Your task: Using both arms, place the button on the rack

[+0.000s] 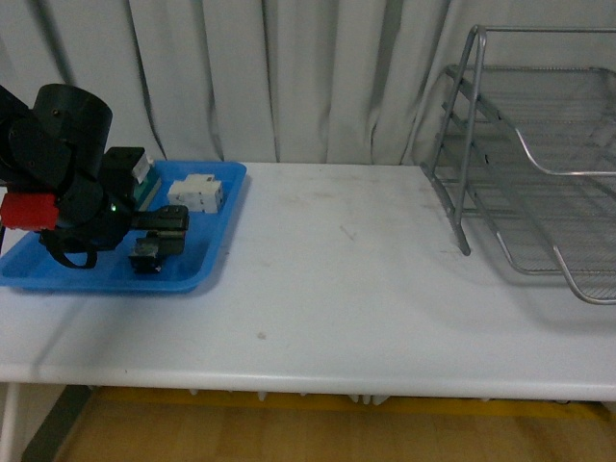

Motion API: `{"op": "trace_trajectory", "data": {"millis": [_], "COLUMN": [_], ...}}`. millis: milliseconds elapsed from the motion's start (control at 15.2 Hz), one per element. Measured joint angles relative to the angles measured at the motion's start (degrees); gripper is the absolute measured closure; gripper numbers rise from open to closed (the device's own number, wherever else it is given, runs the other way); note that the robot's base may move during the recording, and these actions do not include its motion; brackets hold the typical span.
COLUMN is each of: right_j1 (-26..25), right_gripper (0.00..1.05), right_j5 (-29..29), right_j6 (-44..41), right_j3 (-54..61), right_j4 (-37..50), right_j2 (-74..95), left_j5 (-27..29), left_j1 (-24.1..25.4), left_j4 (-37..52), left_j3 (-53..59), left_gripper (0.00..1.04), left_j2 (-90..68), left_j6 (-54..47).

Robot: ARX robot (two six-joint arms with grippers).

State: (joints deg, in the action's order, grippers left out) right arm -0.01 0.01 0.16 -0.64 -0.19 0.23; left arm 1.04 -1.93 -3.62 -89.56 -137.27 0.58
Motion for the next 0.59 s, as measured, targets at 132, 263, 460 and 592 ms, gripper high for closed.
{"op": "trace_trajectory", "data": {"millis": [132,263,460,592], "right_j1": [0.0,0.0,0.0,0.0], "right_gripper": [0.06,0.06,0.06,0.06], "right_j5": [0.0,0.0,0.0,0.0], "right_j6": [0.0,0.0,0.0,0.0], "right_j3": [0.0,0.0,0.0,0.0], "right_j4": [0.0,0.0,0.0,0.0], "right_j2": [0.0,0.0,0.0,0.0], "left_j5": [-0.2,-0.2,0.0,0.0], "left_j1": [-0.2,-0.6,-0.9,-1.0], "left_j4": [0.4,0.7,0.7,0.7], "left_j3": [-0.6,-0.7,-0.7,-0.7], "left_gripper": [0.08,0.34,0.65,0.68], "left_j2": [-0.7,-1.1,-1.2,-1.2], "left_j6": [-0.1,-0.7,-0.9,-1.0]}}
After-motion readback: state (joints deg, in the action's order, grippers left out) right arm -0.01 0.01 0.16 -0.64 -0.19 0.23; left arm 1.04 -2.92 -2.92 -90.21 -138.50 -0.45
